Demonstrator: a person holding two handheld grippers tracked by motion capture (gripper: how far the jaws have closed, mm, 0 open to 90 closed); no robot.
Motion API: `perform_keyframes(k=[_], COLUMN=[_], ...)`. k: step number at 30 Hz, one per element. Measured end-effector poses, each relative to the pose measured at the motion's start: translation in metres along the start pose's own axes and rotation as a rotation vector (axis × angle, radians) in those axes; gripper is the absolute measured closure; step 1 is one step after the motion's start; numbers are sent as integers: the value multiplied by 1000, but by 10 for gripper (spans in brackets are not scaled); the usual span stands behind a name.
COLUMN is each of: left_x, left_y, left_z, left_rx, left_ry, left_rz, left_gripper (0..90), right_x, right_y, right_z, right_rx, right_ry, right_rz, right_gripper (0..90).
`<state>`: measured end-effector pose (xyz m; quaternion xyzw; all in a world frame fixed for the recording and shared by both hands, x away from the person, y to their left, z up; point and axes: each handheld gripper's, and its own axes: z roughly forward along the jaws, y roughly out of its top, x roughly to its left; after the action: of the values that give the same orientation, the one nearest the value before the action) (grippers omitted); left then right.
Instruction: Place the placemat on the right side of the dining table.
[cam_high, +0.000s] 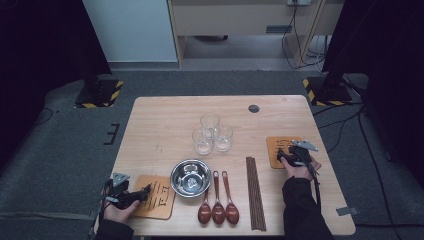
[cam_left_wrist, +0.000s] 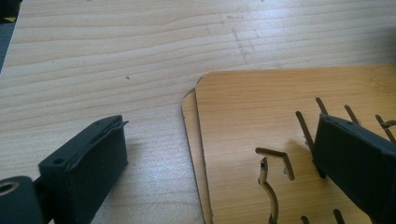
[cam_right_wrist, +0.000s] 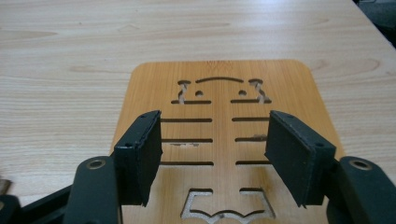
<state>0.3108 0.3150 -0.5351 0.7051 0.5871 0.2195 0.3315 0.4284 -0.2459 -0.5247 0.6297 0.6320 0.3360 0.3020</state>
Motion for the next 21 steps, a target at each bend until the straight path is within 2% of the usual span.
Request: perform_keyframes(k=[4,8,11,15,21], left_x=[0,0,0,0,0], left_y=[0,0,0,0,0], left_z=[0,0,0,0,0], left_rx=[0,0,0,0,0], left_ry=[0,0,0,0,0], left_rz=[0,0,0,0,-1], left_gripper=[21,21,21,21,21], right_x=[-2,-3,-3,-4,-9], right_y=[4,10,15,21,29], right_z=[-8,-16,-22,-31,-43], right_rx=[-42,-82,-122,-160,-236], right_ry=[26,86,119,167,212], right_rz=[-18,-48,-91,-84,-66], right_gripper=[362,366,373,383,378])
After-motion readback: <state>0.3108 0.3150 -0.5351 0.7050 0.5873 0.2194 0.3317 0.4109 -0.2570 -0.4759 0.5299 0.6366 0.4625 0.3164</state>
